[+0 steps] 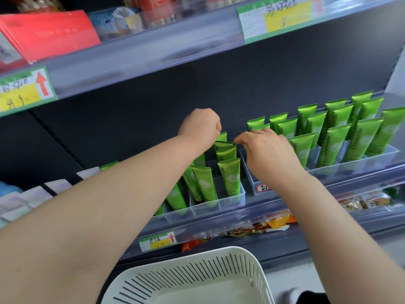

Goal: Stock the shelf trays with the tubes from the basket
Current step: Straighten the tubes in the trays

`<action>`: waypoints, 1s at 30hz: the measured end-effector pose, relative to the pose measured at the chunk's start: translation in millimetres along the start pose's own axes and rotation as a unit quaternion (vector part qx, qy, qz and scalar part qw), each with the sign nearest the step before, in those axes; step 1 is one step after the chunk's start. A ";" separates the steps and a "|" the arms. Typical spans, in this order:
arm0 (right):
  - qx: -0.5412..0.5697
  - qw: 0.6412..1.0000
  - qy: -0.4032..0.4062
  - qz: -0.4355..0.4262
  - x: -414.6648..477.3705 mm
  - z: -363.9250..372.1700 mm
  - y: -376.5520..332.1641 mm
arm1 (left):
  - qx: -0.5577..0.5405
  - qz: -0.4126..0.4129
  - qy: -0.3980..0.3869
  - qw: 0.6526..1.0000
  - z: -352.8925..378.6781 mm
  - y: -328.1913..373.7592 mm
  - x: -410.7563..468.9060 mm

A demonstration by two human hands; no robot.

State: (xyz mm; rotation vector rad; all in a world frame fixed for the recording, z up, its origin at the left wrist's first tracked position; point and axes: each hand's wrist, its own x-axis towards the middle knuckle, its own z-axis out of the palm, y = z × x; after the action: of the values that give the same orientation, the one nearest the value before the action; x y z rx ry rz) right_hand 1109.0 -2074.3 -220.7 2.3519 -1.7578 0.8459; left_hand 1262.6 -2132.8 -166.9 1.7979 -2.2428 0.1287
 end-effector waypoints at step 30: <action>0.033 0.998 0.059 -0.010 -13.5 -7.8 -19.8 | -0.050 0.006 -0.022 0.998 -25.4 -15.2 -28.7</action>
State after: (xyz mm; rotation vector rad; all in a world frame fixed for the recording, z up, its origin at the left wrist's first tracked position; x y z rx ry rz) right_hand 1121.5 -2053.1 -215.4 2.3028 -1.6835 1.0304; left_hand 1286.8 -2103.2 -151.3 1.7510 -2.2477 -0.0216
